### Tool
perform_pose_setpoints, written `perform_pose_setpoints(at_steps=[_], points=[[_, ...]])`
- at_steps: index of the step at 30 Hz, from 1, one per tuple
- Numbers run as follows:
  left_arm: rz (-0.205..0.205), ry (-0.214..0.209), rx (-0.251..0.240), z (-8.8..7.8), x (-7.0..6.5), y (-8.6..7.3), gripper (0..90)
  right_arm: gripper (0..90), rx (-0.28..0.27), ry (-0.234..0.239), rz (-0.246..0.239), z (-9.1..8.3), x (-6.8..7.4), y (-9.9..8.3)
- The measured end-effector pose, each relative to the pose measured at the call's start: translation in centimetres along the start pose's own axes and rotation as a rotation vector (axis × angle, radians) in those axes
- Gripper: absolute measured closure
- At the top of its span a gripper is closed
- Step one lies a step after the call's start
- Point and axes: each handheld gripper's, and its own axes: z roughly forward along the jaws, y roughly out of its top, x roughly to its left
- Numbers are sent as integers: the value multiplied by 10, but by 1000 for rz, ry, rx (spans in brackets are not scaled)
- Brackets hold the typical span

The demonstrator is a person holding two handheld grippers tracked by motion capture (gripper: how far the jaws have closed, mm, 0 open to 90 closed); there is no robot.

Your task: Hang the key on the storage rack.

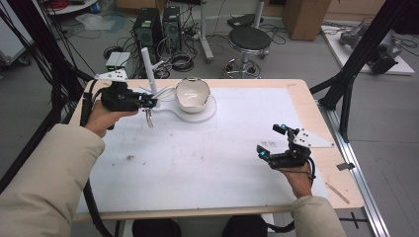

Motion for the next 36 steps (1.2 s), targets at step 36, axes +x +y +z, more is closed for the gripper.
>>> perform_pose_setpoints(at_steps=[36], points=[[-252, 79, 3, -11, 72, -32, 743, 4, -30, -125, 35, -14, -2, -39]])
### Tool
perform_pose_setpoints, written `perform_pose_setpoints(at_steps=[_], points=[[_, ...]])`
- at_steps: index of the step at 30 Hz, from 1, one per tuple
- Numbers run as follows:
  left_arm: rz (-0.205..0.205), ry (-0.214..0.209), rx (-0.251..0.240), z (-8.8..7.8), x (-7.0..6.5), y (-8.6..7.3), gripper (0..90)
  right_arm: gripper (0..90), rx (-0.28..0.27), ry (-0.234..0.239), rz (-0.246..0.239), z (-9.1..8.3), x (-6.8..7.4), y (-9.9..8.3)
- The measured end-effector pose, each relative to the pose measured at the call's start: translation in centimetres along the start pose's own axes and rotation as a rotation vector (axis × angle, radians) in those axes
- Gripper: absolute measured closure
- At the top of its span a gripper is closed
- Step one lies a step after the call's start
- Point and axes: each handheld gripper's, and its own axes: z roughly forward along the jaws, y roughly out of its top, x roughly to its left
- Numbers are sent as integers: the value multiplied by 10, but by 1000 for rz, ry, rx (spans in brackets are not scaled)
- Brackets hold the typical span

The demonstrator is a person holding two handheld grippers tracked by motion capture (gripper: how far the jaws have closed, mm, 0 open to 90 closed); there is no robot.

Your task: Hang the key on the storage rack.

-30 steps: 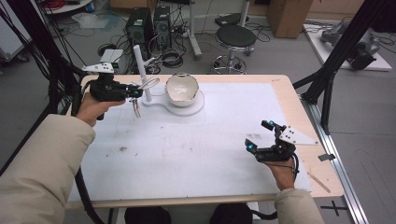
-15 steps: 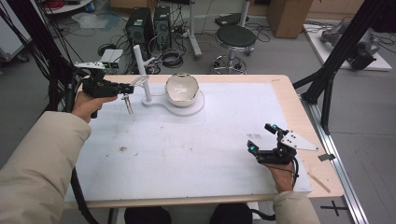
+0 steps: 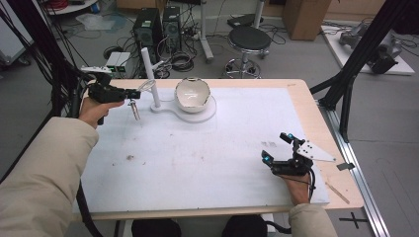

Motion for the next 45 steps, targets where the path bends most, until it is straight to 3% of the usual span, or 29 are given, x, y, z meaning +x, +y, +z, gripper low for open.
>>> perform_pose_setpoints(at_steps=[8, 16, 21, 30, 36, 38, 40, 45], points=[[-37, 22, 6, 2, 8, -3, 743, 4, 5, -5, -3, -1, 0, -3], [-41, 31, 20, 6, 14, -7, 742, 4, 7, 2, -13, 0, 1, -6], [-28, 41, 30, 10, 16, -8, 742, 4, 7, 2, -17, 1, -1, -7], [11, 66, 44, 17, 16, -14, 738, 4, 35, 3, 26, 4, -2, -12], [46, 91, 47, 17, 15, -15, 726, 4, 22, -8, 15, 3, -2, -13], [32, 105, 53, 18, 14, -15, 668, 4, 23, -11, 13, 3, -2, -13], [29, 98, 49, 17, 13, -16, 537, 4, 29, -15, 16, 3, 0, -13], [111, 121, -77, 5, 2, -24, 302, 4, 14, -31, 0, 3, 1, -13]])
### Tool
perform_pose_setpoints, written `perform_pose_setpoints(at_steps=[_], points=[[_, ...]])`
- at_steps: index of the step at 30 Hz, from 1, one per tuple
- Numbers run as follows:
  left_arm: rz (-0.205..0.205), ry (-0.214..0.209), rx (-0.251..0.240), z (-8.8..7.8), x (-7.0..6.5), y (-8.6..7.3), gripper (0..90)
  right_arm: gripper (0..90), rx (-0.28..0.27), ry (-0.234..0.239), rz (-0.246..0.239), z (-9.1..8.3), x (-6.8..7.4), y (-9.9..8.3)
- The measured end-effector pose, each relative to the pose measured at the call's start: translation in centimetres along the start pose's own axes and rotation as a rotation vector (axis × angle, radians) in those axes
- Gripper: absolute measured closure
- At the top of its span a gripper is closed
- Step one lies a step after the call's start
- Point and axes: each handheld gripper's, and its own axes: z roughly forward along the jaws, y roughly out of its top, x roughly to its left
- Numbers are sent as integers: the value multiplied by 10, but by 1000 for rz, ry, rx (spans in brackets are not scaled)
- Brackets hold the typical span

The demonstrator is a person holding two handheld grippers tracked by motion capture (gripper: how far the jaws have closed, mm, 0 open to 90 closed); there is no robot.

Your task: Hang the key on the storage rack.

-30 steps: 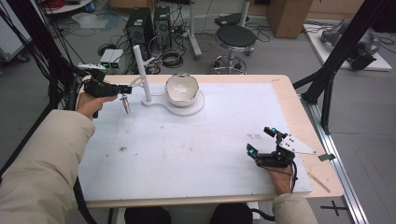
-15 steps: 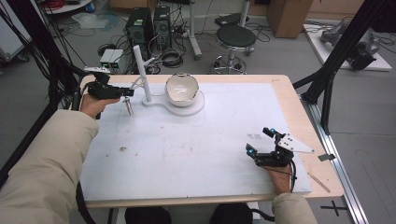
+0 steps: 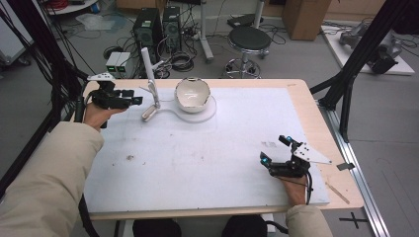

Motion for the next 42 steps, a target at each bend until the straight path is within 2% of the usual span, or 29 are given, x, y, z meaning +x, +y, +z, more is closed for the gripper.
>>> perform_pose_setpoints(at_steps=[2, 5, 8, 11, 13, 16, 21, 24, 27, 29, 33, 35, 39, 42], points=[[-9, 9, -42, -9, -5, -3, 198, 4, -12, -3, 7, -1, -1, 0], [-9, -9, -88, -29, -16, -14, 27, 4, -11, -8, 10, -1, 0, 0], [48, -1, -121, -48, -29, -28, 17, 4, -13, -10, 9, -1, 0, -1], [94, 37, -151, -69, -43, -46, 17, 4, -8, -7, 14, -1, -1, 0], [89, 48, -184, -79, -51, -57, 17, 4, -11, -9, 12, -1, 0, -1], [97, 56, -208, -90, -60, -71, 17, 4, -12, -9, 6, -1, -1, -1], [91, 60, -257, -100, -76, -94, 17, 4, -12, -6, 9, -1, -1, -1], [106, 70, -258, -102, -84, -107, 17, 4, -12, -7, 8, -1, -1, -1], [110, 84, -296, -105, -90, -118, 17, 4, -9, -5, 14, -1, 0, -1], [95, 74, -333, -105, -93, -128, 17, 4, -10, -6, 9, -1, 0, -1], [106, 80, -369, -105, -98, -144, 17, 4, -9, -8, 6, -1, 0, -1], [125, 93, -370, -105, -101, -150, 17, 4, -4, -5, 7, -1, 0, -1], [136, 122, -367, -104, -101, -158, 17, 4, -3, -5, 7, -1, 0, -1], [130, 143, -358, -104, -100, -166, 17, 4, -4, -7, 14, -1, 0, -1]])
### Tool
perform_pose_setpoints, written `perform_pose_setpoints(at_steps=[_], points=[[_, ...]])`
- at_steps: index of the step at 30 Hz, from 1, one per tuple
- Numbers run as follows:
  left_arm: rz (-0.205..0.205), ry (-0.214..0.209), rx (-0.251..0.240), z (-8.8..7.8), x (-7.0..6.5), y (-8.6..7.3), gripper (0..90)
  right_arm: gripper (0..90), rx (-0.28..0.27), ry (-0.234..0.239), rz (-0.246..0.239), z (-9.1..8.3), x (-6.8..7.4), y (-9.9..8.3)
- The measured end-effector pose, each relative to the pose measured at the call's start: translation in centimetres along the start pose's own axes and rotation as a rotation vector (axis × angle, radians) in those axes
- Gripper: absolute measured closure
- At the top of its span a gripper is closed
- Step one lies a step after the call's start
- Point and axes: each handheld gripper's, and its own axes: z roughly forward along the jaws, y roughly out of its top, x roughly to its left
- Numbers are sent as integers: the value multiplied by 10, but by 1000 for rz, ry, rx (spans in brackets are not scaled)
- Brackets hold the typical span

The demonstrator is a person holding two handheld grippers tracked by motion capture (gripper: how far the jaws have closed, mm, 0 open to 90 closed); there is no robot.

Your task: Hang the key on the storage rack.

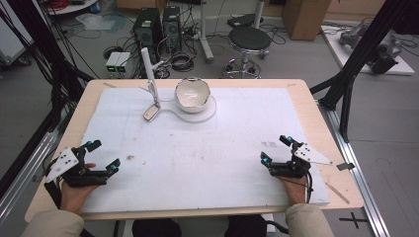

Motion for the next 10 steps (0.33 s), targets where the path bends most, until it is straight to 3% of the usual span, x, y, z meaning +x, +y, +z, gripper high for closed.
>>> perform_pose_setpoints(at_steps=[4, 10], points=[[-10, 29, -58, -7, 0, -6, 17, 4, -7, -3, -9, 0, -1, 0], [17, 38, -45, -5, -2, -6, 17, 4, -3, -7, -17, 0, 1, 0]])
